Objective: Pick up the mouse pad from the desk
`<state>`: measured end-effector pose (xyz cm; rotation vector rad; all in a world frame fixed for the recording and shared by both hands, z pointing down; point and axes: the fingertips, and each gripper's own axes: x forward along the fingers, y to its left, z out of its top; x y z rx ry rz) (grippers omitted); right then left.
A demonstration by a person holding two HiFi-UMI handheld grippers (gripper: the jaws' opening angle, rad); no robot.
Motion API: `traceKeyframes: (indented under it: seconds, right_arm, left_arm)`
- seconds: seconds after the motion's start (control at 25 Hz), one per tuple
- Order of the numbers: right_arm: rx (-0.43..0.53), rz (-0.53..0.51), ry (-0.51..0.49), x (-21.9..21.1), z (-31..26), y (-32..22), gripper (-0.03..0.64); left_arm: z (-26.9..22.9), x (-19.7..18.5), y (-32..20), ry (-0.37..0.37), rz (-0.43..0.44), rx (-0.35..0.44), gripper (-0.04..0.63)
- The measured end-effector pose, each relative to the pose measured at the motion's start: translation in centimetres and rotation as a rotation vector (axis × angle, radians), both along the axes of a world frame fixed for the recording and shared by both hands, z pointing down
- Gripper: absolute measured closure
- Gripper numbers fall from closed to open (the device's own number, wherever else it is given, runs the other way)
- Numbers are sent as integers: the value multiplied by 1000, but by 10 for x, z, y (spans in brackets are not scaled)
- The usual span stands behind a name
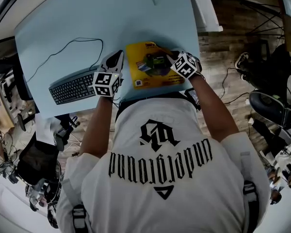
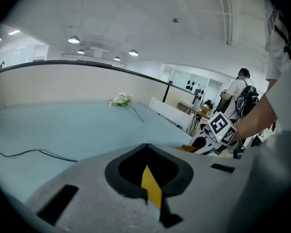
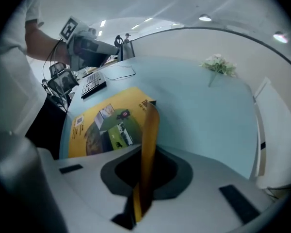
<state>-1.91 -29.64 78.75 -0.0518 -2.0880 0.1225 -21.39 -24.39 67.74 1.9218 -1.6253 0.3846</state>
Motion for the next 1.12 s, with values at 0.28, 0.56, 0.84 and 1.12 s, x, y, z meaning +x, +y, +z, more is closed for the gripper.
traceKeyframes:
  seconds: [0.28, 0.56, 0.84, 1.12]
  right_arm:
    - [25, 43, 6, -1, -8, 1, 594]
    - [32, 125, -27, -1, -27, 10, 594]
    - [32, 237, -77, -1, -54, 36, 592]
    - [14, 368, -156, -1, -87, 72, 592]
  left_arm:
    - [-13, -3, 13, -10, 14, 16, 588]
    - [-27, -5, 33, -15, 49, 41, 588]
    - [-54, -7, 56, -19, 97, 95, 588]
    - [-82, -8, 88, 14, 116, 150, 588]
